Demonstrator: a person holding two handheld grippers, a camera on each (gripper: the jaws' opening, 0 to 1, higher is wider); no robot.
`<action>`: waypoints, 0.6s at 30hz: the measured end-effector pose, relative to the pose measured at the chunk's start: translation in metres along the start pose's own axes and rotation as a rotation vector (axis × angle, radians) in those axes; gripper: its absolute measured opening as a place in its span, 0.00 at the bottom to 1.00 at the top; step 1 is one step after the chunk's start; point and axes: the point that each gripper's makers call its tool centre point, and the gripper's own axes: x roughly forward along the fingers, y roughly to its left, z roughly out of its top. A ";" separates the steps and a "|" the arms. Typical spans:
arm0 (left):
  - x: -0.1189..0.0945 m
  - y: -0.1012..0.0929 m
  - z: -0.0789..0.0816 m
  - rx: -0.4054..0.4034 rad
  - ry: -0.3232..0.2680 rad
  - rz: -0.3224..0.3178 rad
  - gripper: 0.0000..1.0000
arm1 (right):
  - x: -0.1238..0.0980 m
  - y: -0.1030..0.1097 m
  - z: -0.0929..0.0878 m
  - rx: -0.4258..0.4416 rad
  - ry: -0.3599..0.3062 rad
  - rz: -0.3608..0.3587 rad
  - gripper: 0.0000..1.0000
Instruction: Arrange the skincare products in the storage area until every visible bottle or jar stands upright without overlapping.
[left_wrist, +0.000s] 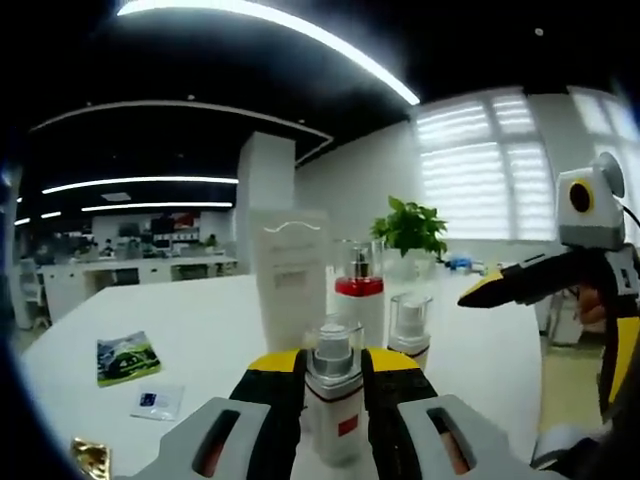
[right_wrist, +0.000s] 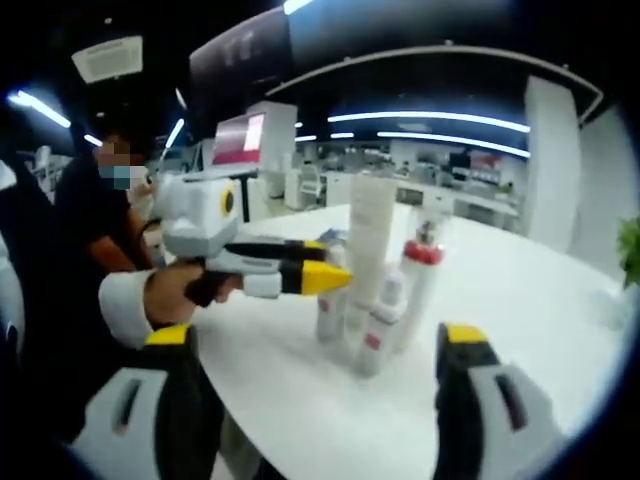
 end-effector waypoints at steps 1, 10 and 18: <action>0.000 0.000 0.000 0.001 0.001 0.000 0.23 | 0.000 0.000 0.000 0.000 0.000 0.001 1.00; 0.003 -0.004 -0.001 0.008 0.025 -0.015 0.35 | 0.000 0.001 -0.002 -0.012 0.004 0.007 1.00; -0.004 -0.005 0.000 0.037 0.043 -0.022 0.37 | 0.001 0.004 0.000 -0.027 0.003 0.013 1.00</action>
